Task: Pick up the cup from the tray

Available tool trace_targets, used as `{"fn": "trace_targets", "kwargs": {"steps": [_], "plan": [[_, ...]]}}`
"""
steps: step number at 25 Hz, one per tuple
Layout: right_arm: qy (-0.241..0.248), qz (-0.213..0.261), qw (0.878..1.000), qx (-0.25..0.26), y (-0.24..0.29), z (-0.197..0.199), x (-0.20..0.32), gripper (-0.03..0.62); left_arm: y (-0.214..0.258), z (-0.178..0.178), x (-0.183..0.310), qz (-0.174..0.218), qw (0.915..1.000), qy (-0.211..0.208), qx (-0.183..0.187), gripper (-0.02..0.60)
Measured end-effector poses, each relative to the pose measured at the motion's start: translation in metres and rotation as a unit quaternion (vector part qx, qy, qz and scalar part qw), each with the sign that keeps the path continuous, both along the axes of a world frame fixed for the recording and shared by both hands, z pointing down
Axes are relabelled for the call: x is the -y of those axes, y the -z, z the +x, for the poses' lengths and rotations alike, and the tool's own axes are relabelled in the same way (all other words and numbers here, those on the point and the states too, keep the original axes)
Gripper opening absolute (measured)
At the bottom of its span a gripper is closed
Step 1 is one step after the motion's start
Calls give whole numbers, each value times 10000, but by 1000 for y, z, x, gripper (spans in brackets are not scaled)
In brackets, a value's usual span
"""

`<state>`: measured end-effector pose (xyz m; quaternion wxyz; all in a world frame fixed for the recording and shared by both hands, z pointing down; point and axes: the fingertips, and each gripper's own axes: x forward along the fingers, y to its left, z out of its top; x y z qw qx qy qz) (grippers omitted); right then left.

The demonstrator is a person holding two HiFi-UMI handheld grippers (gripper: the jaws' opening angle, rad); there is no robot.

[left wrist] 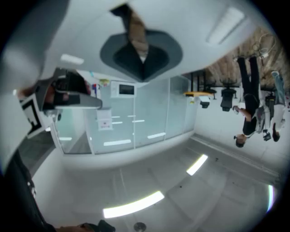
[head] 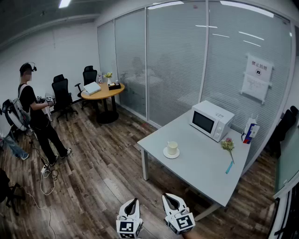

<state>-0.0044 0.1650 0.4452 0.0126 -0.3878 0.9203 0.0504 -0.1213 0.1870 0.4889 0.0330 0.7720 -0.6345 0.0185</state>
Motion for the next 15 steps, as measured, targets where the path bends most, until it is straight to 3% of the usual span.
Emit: {"fn": "trace_targets", "kwargs": {"steps": [15], "plan": [[-122, -71, 9999, -37, 10, -9, -1, 5, 1, -5, -1, 2, 10000, -57, -13, 5]]}}
